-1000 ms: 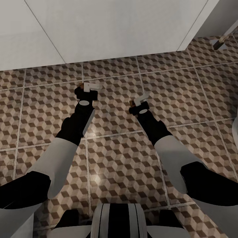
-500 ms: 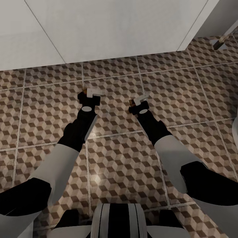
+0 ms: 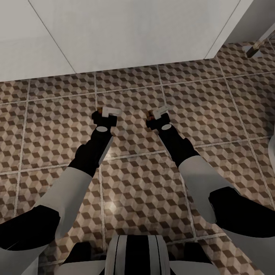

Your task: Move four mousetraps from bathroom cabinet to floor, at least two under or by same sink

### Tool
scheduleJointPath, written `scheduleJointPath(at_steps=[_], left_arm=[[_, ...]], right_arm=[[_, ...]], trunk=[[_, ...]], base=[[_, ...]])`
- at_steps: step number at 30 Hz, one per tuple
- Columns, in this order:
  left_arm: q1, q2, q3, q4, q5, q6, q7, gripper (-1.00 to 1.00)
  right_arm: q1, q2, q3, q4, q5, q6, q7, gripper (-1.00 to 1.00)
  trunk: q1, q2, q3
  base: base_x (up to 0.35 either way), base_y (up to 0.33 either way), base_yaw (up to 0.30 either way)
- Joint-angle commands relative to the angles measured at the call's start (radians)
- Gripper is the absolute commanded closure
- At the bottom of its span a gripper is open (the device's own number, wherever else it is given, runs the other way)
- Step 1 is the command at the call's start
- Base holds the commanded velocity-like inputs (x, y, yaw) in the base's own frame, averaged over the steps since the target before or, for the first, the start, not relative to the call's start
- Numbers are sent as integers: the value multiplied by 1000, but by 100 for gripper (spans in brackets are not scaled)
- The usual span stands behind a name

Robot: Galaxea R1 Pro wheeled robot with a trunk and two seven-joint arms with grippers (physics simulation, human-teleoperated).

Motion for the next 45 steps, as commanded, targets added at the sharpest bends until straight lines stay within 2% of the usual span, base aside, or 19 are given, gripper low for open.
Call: scheduleJointPath(at_steps=[1,11,21,37,45], left_arm=[[0,0,-2,1,-11,9,1,100],[1,0,-2,7,0,8,1,100],[1,0,-3,9,4,8,2,100],[1,0,-3,14,5,8,2,100],[2,0,-3,14,5,7,2,100]], right_arm=[[0,0,3,-1,7,2,-5,100],[0,0,3,-1,7,-52,0,100],[0,0,4,-1,7,-56,0,100],[0,0,4,-1,7,-56,0,100],[0,0,4,-1,7,-56,0,100]], trunk=[[0,0,0],[0,0,0],[0,0,0],[0,0,0],[0,0,0]], base=[[0,0,0],[0,0,0],[11,0,0],[178,0,0],[50,0,0]])
